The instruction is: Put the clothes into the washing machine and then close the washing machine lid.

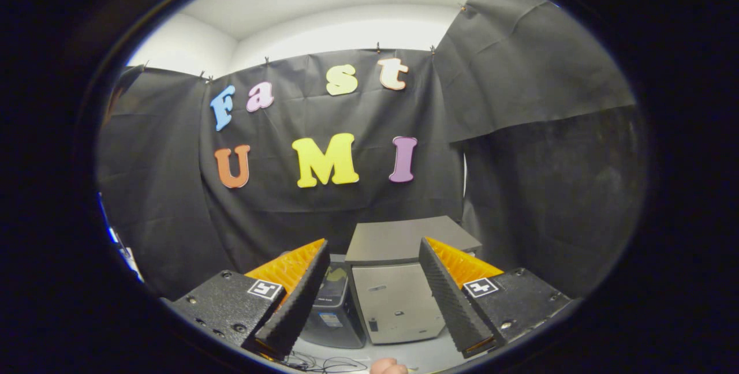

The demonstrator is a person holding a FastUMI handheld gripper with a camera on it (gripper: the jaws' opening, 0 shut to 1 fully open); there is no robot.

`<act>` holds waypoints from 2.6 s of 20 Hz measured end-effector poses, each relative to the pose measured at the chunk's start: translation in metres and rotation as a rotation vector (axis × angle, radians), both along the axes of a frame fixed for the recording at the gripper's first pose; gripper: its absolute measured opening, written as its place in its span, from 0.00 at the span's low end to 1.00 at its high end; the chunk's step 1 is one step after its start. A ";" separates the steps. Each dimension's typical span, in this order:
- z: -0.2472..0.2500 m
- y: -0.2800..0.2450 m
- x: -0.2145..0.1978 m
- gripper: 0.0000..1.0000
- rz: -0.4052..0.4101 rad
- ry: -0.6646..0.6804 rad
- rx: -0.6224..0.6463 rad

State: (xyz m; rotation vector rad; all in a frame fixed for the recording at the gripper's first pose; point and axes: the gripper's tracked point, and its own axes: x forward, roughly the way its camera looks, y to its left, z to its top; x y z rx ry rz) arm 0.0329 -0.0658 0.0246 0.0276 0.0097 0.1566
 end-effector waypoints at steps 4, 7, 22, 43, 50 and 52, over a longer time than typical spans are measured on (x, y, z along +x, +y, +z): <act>-0.003 -0.008 0.001 0.99 -0.013 0.012 0.000; -0.002 -0.013 0.001 0.99 -0.025 0.009 0.007; -0.007 -0.011 -0.003 0.99 -0.025 0.027 0.010; 0.000 -0.010 -0.003 0.99 -0.027 0.016 -0.002; -0.002 -0.010 -0.004 0.99 -0.029 0.023 -0.010; -0.003 -0.012 -0.003 0.99 -0.033 0.026 -0.008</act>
